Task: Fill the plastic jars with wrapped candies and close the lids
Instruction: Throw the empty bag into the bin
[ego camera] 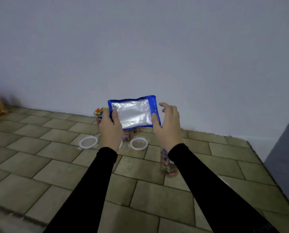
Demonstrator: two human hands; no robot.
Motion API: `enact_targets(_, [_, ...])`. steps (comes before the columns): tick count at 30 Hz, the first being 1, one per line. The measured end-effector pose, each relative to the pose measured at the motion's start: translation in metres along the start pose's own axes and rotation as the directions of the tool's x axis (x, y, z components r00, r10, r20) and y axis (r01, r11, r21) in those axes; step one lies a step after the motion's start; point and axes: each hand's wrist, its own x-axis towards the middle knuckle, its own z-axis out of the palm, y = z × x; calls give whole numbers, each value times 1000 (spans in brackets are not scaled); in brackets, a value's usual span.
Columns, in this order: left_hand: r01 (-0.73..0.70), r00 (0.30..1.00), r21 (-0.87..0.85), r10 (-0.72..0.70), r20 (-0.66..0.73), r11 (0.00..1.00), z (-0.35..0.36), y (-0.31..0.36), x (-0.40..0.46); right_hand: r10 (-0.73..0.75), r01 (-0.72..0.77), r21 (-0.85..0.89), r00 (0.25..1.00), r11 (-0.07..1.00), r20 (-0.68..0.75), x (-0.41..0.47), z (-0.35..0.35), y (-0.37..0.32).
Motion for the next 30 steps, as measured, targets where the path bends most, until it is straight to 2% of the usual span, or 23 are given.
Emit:
enact_targets(4, [118, 974, 57, -104, -204, 991, -57, -17, -3, -233, 240, -23, 960, 971, 152, -20, 55, -31])
enact_targets(7, [191, 928, 111, -142, -345, 975, -118, -37, -13, -292, 311, 0, 892, 950, 344, -46, 111, -56])
enact_targets(11, [330, 812, 233, -149, -564, 915, -220, -65, -40, -300, 341, 70, 690, 937, 659, -96, 186, -108])
enact_targets(14, [410, 691, 234, -133, -710, 881, -293, -96, -66, -325, 410, 99, 527, 906, 785, -141, 239, -143])
enact_targets(16, [476, 628, 230, -145, -765, 849, -330, -116, -87, -328, 448, 110, 445, 887, 833, -170, 273, -163])
enact_targets(18, [515, 582, 226, -144, -800, 827, -353, -132, -106, -349, 486, 129, 395, 865, 850, -189, 296, -177])
enact_targets(21, [609, 497, 201, -173, -850, 767, -396, -159, -124, -396, 508, 181, 354, 842, 847, -213, 339, -203])
enact_targets(24, [690, 424, 167, -206, -882, 704, -426, -189, -136, -368, 516, 157, 337, 842, 867, -223, 374, -217])
enact_targets(30, [786, 354, 71, -353, -866, 615, -449, -239, -148, -282, 537, 111, 247, 836, 927, -235, 417, -230])
